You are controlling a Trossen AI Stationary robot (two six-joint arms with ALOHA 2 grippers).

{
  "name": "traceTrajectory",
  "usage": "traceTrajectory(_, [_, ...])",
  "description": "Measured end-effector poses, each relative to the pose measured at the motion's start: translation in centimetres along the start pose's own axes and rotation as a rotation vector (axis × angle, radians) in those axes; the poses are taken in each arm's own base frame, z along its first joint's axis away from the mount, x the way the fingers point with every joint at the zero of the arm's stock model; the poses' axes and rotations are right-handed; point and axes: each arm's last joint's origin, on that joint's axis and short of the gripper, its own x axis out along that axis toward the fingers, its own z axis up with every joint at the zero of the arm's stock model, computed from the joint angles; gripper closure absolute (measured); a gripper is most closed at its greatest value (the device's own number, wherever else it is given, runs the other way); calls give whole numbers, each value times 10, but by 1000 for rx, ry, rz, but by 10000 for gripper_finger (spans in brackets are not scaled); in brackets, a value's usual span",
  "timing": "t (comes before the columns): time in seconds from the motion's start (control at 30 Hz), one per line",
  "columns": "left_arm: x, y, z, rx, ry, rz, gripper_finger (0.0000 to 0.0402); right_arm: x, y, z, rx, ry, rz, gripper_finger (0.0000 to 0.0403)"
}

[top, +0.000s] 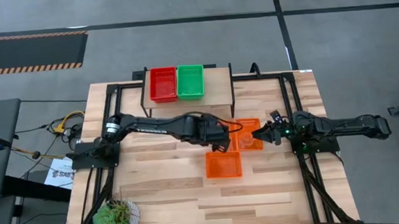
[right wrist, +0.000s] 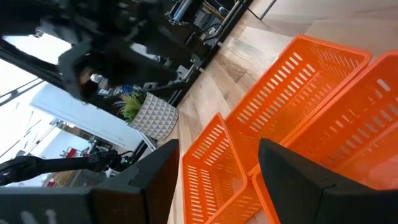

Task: Stack baskets on shelf by color
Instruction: Put the left orange bin on the shelf

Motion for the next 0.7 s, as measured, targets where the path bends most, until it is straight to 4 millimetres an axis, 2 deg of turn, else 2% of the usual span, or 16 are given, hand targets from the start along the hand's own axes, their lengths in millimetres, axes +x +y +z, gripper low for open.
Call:
traceTrajectory(0.2, [41, 5, -15, -129, -29, -2, 183, 0, 0, 0, 3, -1, 0, 159])
traceTrajectory(0.37, [69, 16, -19, -201, -57, 9, 186, 0, 0, 0, 3, -1, 0, 159])
traceTrajectory(0.5, [82, 23, -15, -238, -73, -4, 187, 0, 0, 0, 3, -1, 0, 159])
traceTrajectory(0.7, [93, 28, -16, -253, -74, -18, 187, 0, 0, 0, 3, -1, 0, 159])
